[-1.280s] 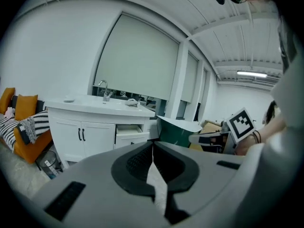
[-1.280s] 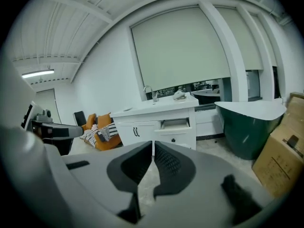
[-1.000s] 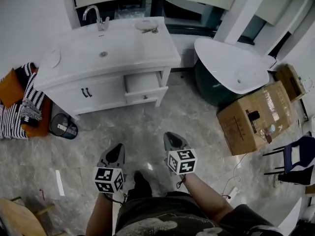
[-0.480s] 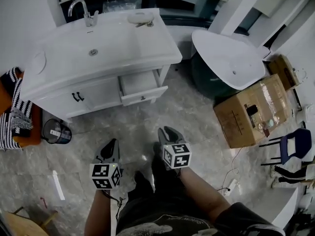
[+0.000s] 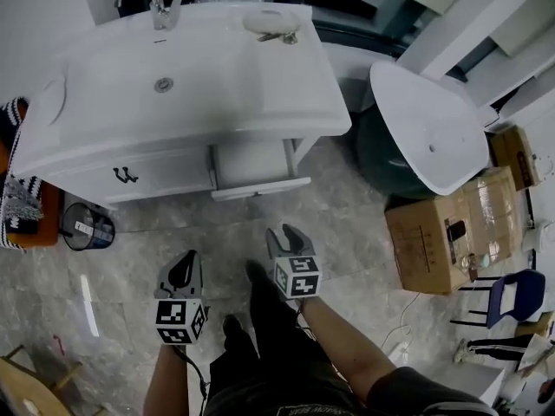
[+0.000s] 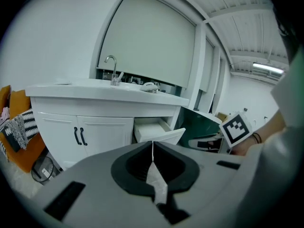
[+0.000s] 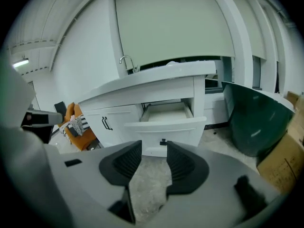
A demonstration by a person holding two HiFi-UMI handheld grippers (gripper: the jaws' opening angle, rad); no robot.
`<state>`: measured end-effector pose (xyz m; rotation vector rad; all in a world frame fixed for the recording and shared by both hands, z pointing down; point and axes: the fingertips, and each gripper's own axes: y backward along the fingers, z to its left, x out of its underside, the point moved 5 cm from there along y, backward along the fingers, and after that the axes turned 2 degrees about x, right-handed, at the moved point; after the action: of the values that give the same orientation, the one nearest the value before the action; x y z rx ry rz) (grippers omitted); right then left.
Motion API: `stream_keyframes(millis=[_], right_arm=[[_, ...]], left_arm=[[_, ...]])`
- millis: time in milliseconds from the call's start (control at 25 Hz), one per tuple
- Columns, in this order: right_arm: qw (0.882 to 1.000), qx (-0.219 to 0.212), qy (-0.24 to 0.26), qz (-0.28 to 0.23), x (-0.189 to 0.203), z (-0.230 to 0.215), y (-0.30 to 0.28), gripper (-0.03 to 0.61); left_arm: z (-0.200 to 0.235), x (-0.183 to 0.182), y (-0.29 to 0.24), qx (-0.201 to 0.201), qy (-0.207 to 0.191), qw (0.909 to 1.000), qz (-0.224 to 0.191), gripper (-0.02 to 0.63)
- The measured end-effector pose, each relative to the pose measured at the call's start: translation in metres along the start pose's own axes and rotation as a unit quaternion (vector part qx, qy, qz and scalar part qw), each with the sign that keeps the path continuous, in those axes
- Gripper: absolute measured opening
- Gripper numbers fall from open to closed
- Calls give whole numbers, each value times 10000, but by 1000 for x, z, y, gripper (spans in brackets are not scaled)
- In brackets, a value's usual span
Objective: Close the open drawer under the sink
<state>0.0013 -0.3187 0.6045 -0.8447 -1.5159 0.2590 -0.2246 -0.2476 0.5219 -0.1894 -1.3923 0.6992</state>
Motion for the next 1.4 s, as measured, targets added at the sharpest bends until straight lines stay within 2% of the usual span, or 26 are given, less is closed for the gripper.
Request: stream_keyframes(millis=[120, 280, 520, 720, 840, 1080, 1280, 1400], right_arm=[[9999, 38, -45, 89, 7, -10, -46, 152], [9999, -7, -120, 109, 16, -17, -98, 152], [9995, 39, 195, 265, 36, -22, -158, 152], [9992, -7, 15, 401, 46, -30, -197, 152], [9992, -198, 23, 337, 47, -30, -210, 150], [9982, -249, 516, 163, 39, -27, -214, 146], [9994, -124, 243, 204, 32, -24, -216, 146], [9999, -102, -50, 111, 13, -19, -225, 146]], left_arm=[[19, 3, -31, -260, -27, 9996, -103, 17], [42, 15, -66, -490, 126, 9986, -150, 17], [61, 45, -104, -579, 239, 9980, -67, 17], [68, 70, -122, -558, 258, 9981, 104, 17], [68, 80, -130, -541, 300, 9979, 189, 17], [68, 89, -142, -497, 322, 9979, 275, 17], [65, 86, -148, -437, 278, 9982, 290, 17], [66, 81, -149, -415, 232, 9985, 261, 17]])
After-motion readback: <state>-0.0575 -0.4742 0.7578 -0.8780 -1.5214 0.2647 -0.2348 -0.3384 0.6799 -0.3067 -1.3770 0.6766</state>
